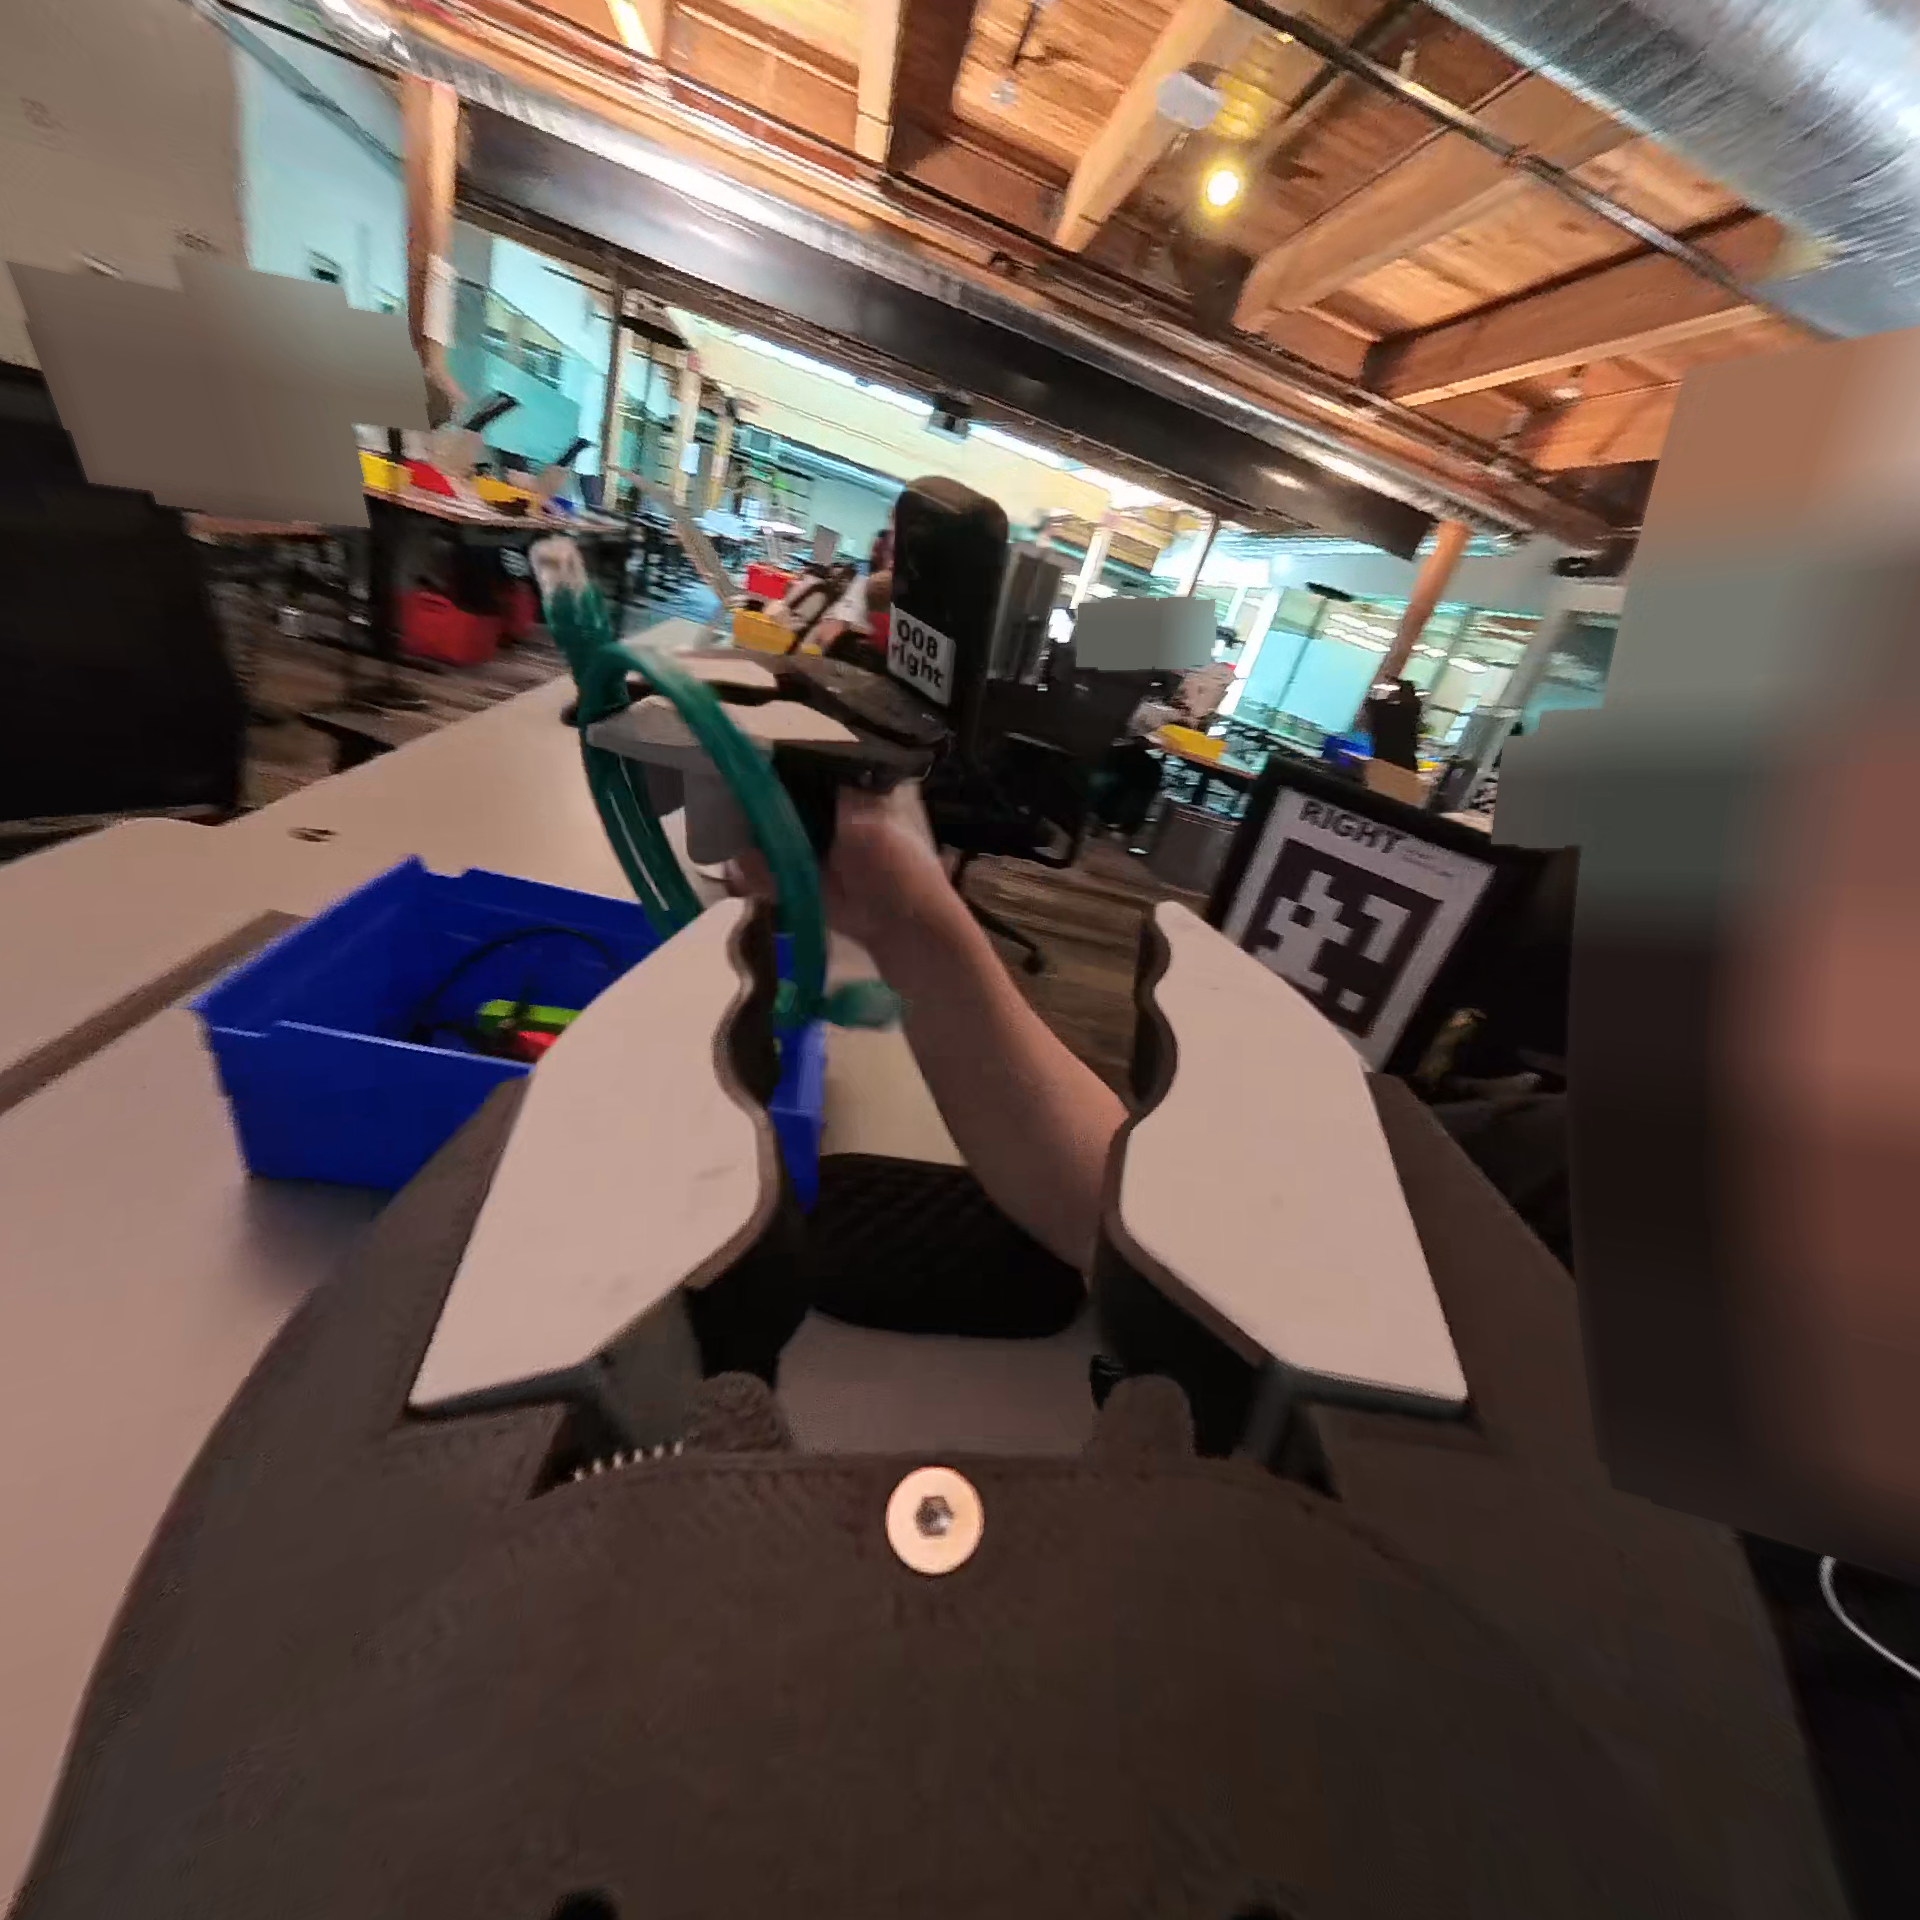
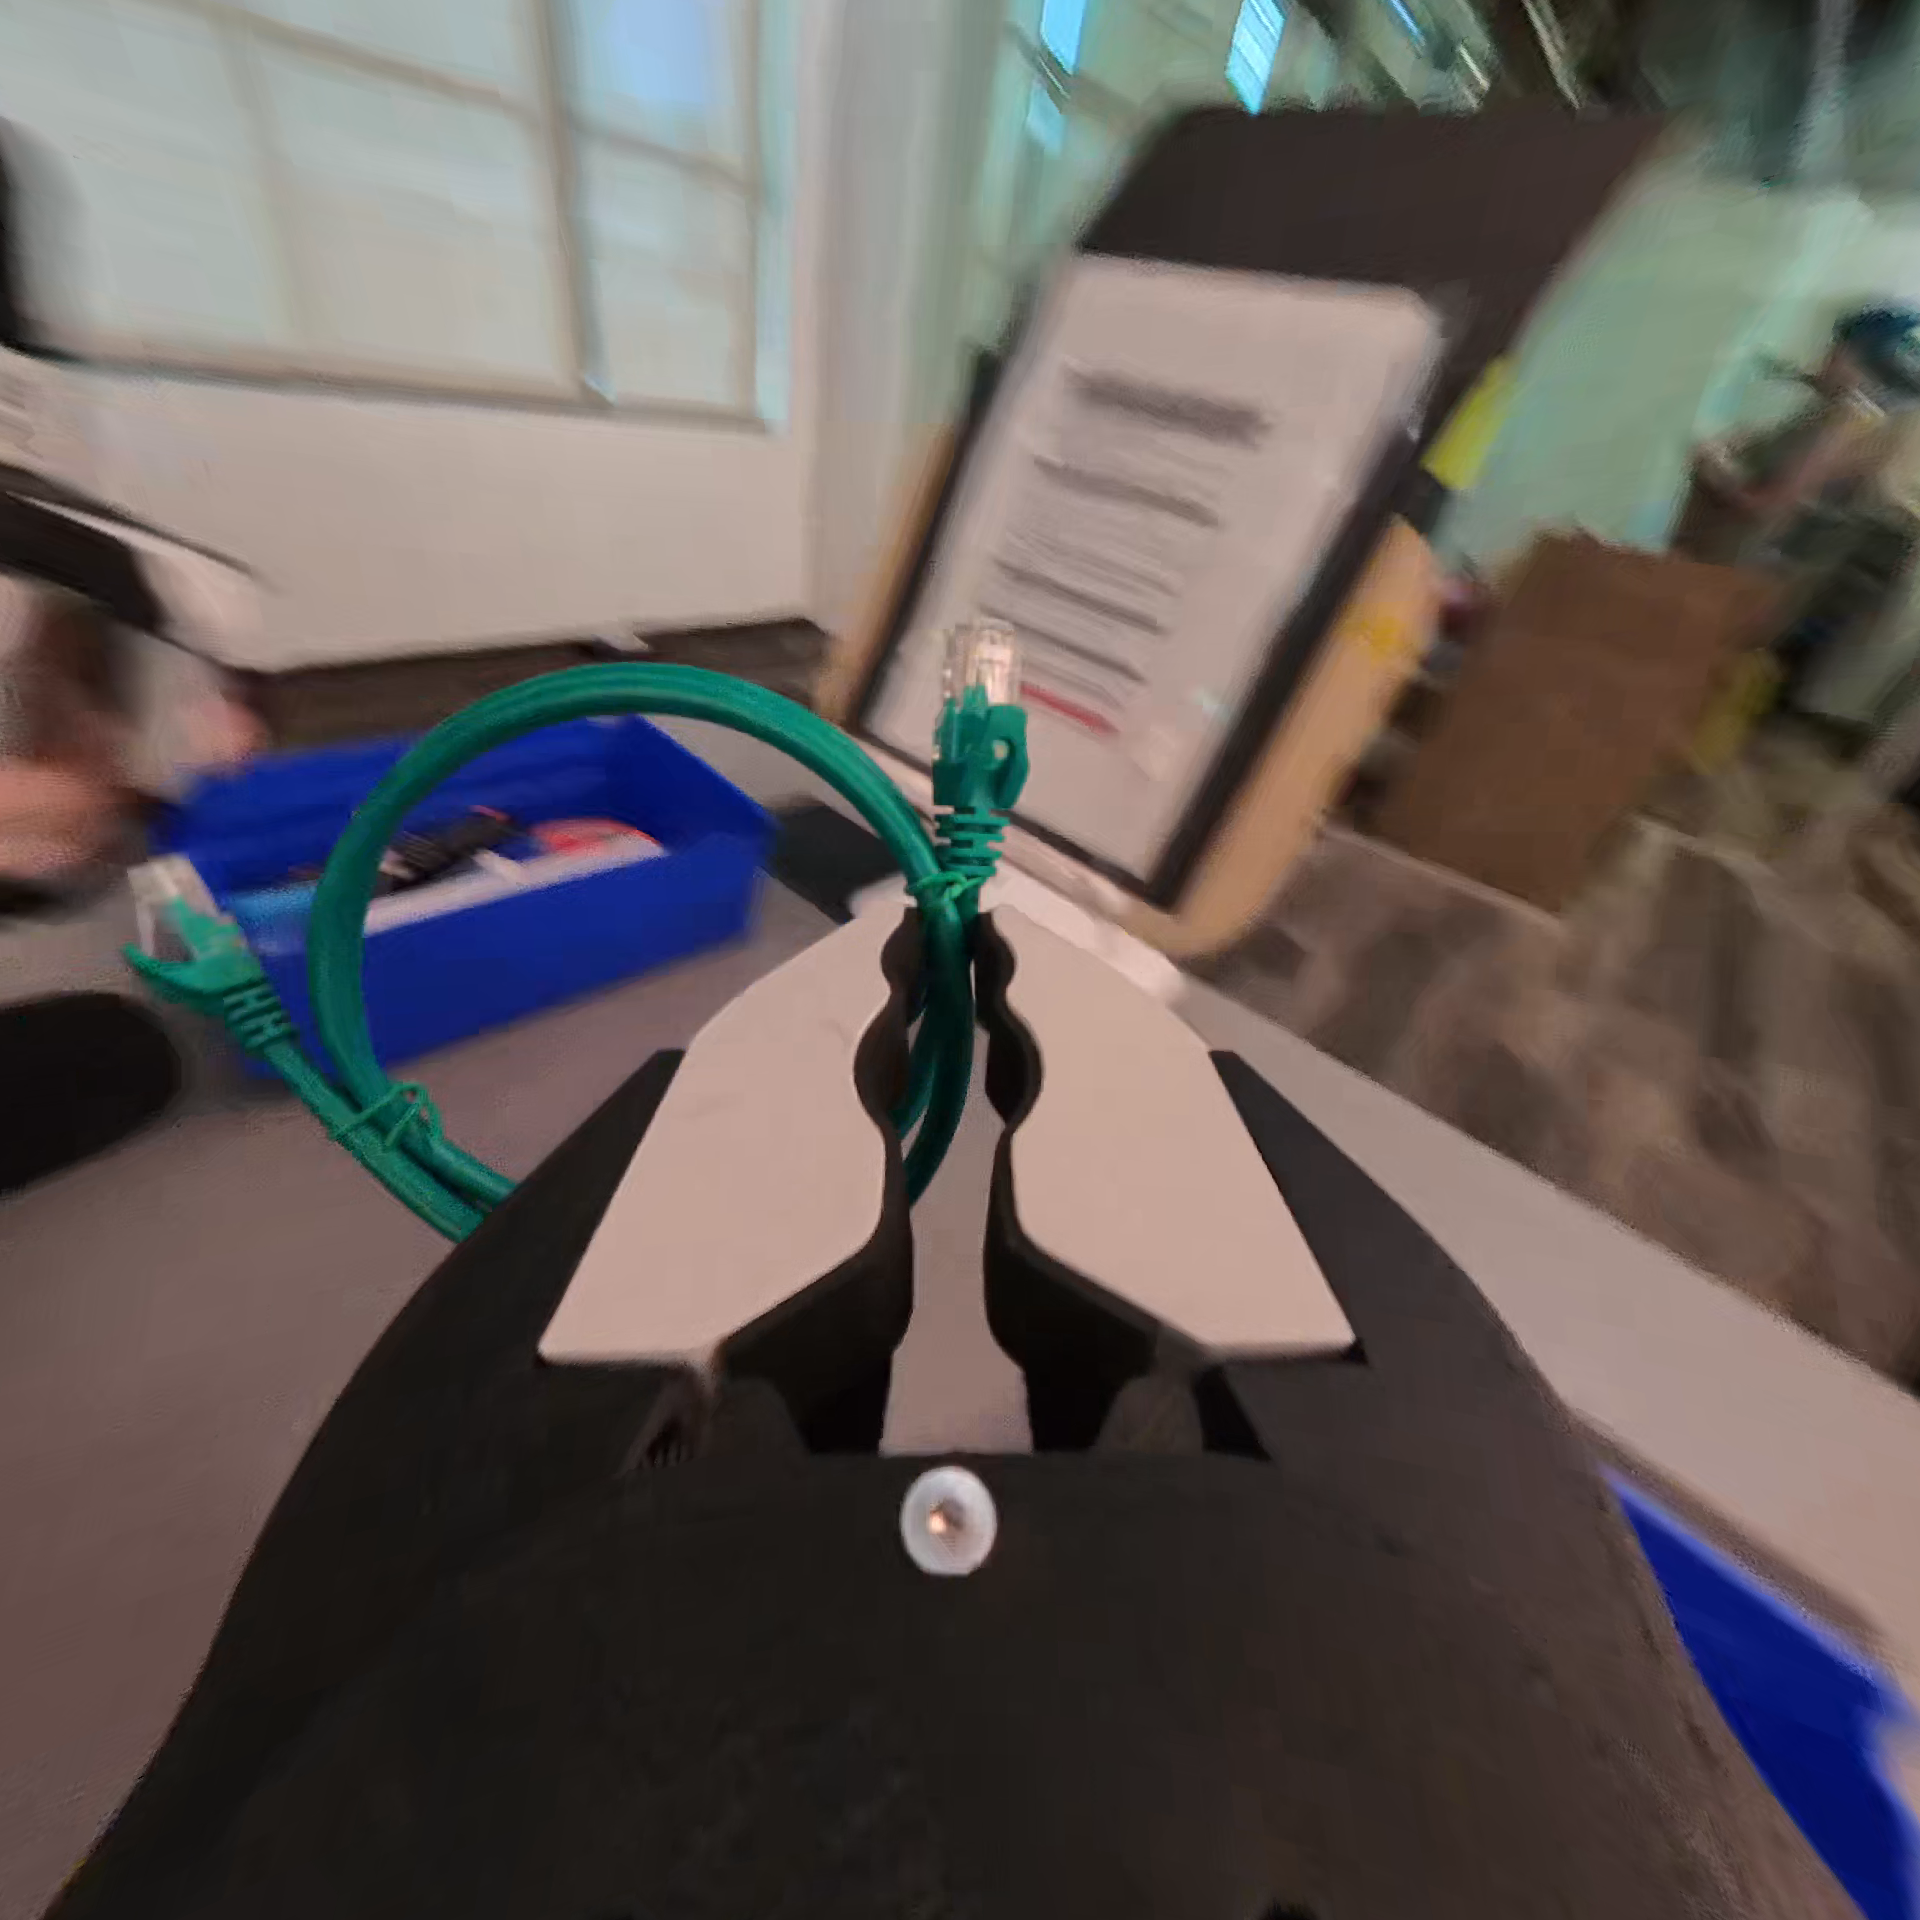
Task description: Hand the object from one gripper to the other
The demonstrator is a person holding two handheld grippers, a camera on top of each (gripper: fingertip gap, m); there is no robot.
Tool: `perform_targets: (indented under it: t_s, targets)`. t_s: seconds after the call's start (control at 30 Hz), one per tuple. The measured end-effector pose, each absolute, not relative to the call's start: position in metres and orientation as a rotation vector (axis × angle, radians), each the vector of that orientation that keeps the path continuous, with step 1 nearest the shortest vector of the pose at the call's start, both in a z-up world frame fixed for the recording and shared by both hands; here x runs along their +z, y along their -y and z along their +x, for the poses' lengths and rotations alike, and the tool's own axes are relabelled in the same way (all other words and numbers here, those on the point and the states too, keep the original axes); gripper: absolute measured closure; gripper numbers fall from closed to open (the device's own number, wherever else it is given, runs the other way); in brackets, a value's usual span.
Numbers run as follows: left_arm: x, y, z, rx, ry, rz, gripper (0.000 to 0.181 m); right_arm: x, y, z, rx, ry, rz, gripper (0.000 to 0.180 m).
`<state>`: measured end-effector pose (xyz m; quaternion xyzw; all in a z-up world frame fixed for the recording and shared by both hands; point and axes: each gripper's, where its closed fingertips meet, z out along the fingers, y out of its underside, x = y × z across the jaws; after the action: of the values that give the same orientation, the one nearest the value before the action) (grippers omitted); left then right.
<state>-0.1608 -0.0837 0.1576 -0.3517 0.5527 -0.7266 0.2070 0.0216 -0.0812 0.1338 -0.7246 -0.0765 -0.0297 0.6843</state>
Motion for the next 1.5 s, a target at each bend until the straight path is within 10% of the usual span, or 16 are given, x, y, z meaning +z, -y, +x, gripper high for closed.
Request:
perform_targets:
  t_s: [0.03,0.63,0.87,1.5]
  targets:
    - [0.160,0.077,-0.164,-1.981,-1.521,-0.981,0.114,0.122,0.089,0.054,-0.133,0.087,-1.703,0.169]
    - [0.135,0.000,-0.164,-1.410,-1.429,-1.273,0.126,-0.107,0.153,0.245,-0.322,-0.770,-2.380,0.163]
    - [0.108,-0.099,-0.183,-0.690,-1.219,-1.491,0.123,-0.030,0.161,0.263,-0.701,-0.747,-2.121,0.117]
    - [0.034,-0.184,-0.281,-0.264,-1.157,-2.008,0.131,0.106,0.137,0.173,-0.937,-0.475,-1.758,0.116]
